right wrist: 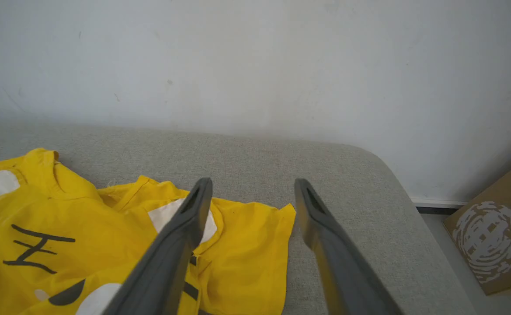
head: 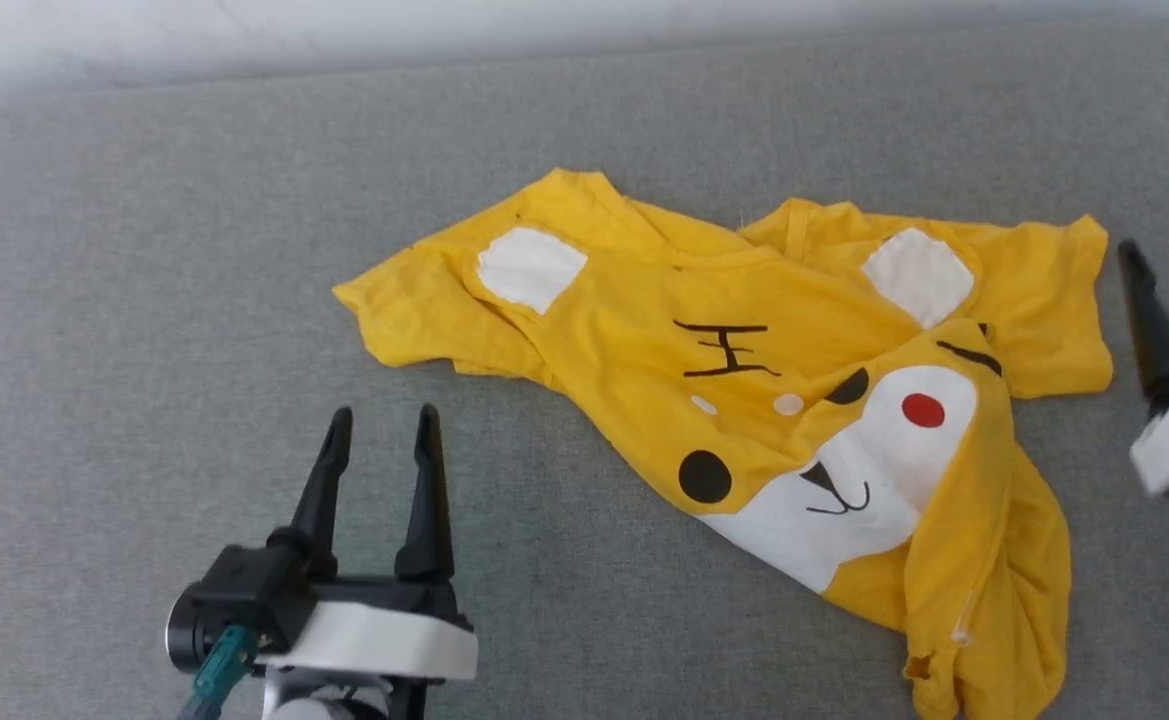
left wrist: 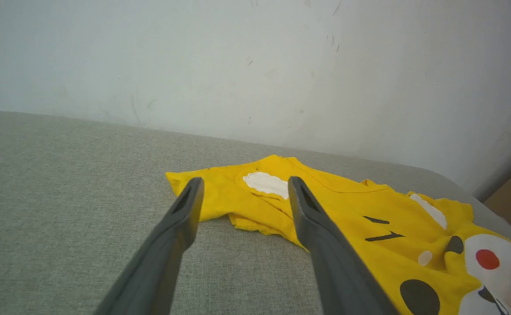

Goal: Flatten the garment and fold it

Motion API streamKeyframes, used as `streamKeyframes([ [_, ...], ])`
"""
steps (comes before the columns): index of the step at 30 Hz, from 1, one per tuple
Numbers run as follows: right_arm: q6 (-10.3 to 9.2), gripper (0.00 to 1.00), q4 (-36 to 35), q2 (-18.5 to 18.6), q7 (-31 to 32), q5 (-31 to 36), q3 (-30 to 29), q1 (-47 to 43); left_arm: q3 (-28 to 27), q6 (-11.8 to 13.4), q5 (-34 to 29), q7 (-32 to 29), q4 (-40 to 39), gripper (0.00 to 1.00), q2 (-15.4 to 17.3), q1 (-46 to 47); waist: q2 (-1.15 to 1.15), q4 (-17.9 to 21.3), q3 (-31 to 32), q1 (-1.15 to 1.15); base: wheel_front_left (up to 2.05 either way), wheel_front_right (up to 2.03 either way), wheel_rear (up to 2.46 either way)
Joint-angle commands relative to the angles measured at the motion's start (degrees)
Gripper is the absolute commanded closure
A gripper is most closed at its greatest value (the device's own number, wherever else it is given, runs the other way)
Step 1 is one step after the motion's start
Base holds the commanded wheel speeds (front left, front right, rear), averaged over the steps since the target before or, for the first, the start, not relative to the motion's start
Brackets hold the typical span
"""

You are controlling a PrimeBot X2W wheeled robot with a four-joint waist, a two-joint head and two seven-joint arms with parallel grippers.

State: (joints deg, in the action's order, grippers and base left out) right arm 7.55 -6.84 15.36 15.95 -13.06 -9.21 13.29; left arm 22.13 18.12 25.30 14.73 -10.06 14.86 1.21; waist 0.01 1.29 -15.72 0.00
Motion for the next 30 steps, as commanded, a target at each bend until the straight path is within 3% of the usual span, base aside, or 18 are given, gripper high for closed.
streamKeyframes([
  [1, -0.06, 0.00, 1.2, 0.7, 0.6, -0.8, 0.3, 1.8, 0.0, -0.4, -0.5, 0.3, 0.3, 0.00, 0.0, 1.3, -0.01, 0.8, -2.7, 0.00, 0.00, 0.00, 0.00],
  [4, -0.06, 0.00, 6.4, 3.7, 2.6, -1.8, 0.9, 6.6, 0.5, -0.9, -1.3, 0.3, 0.7, 0.00, -0.2, 3.1, -0.01, 0.6, -5.4, 0.00, 0.00, 0.00, 0.00],
  [10, -0.06, 0.00, 16.9, 6.1, 5.4, -2.8, 0.4, 14.4, 1.4, -1.2, -2.6, 0.1, 1.2, 0.00, -0.7, 6.7, -0.01, -0.8, -10.2, 0.00, 0.00, 0.00, 0.00],
  [23, -0.06, 0.00, 30.3, 7.6, 10.2, -2.4, 0.2, 22.2, 2.7, -1.3, -3.7, -0.1, 2.1, 0.00, -1.8, 9.7, -0.01, -4.7, -14.6, 0.00, 0.00, 0.00, 0.00],
  [24, -0.06, 0.41, 31.0, 7.3, 10.9, -2.9, 0.3, 22.3, 2.6, -1.3, -3.7, -0.1, 2.1, 0.00, -1.8, 9.7, -0.01, -4.9, -14.5, 0.00, 0.00, 0.00, 0.00],
  [26, -0.06, 1.00, 31.7, 6.8, 11.5, -4.0, 0.2, 22.4, 2.5, -1.1, -3.7, 0.0, 2.1, 0.00, -1.9, 9.7, -0.01, -5.1, -14.0, 0.00, 0.00, 0.00, 0.00],
  [30, -0.06, 1.00, 31.1, 6.1, 9.7, -4.7, -0.4, 22.0, 2.3, -0.9, -3.5, 0.0, 2.4, 0.00, -1.8, 9.2, -0.01, -5.0, -12.2, 0.00, 0.00, 0.00, 0.00],
])
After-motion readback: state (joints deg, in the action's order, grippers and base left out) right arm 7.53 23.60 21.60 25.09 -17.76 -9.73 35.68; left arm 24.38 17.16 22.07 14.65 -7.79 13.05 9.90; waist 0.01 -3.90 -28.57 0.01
